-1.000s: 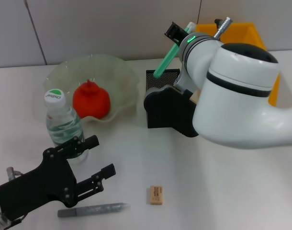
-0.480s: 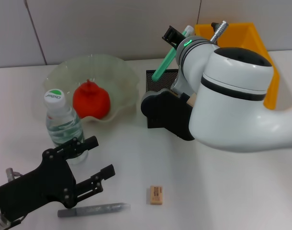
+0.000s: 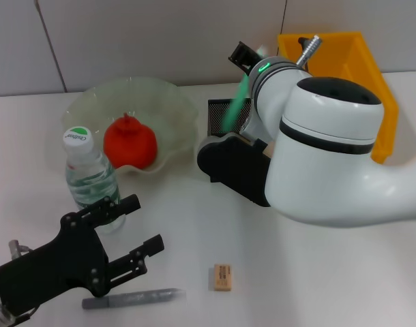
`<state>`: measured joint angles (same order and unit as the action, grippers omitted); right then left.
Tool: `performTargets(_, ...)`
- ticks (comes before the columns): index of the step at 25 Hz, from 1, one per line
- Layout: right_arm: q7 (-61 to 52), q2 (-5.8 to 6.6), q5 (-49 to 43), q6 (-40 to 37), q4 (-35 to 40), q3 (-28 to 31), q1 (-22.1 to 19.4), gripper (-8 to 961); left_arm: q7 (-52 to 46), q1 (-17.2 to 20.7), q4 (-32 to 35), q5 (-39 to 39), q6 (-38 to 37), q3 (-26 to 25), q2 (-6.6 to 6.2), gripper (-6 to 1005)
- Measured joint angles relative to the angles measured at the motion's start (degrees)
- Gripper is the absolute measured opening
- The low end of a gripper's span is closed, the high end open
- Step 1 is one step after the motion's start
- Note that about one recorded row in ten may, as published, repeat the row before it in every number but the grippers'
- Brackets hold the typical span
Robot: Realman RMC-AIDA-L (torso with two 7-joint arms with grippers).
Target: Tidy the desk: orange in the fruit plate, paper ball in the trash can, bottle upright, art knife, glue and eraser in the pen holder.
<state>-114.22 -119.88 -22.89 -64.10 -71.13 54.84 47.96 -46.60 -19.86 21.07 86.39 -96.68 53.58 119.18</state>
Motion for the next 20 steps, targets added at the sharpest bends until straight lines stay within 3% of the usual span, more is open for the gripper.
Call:
performTargets(8, -0.59, 0.0, 2.33, -1.92, -3.65, 0.45, -0.15, 250, 0.55, 0.17, -0.32, 0.0, -0.22, -0.18, 0.0, 723)
performTargets(11, -0.4, 0.1, 6.19, -3.81, -8.47, 3.77, -0.39, 258, 0.56, 0.18, -0.33, 0.0, -0.32, -0.18, 0.0, 723)
performTargets(14, 0.16, 0.46, 10.95, -4.98, -14.89, 10.1, -1.81, 261, 0.57, 0.18, -0.33, 0.0, -0.43, -0.17, -0.03, 723)
performTargets(15, 0.95, 0.57, 15.11, -5.17, -19.59, 15.96, -3.55, 261, 0.57, 0.18, -0.33, 0.01, -0.47, -0.14, -0.05, 722)
performTargets(17, 1.27, 0.59, 17.13, -5.21, -21.31, 18.7, -4.5, 262, 0.58, 0.17, -0.33, 0.01, -0.54, -0.14, -0.08, 722)
performTargets(20, 1.44, 0.53, 27.59, -4.37, -27.36, 31.15, -8.49, 262, 0.57, 0.17, -0.32, 0.0, -0.98, -0.09, -0.14, 723)
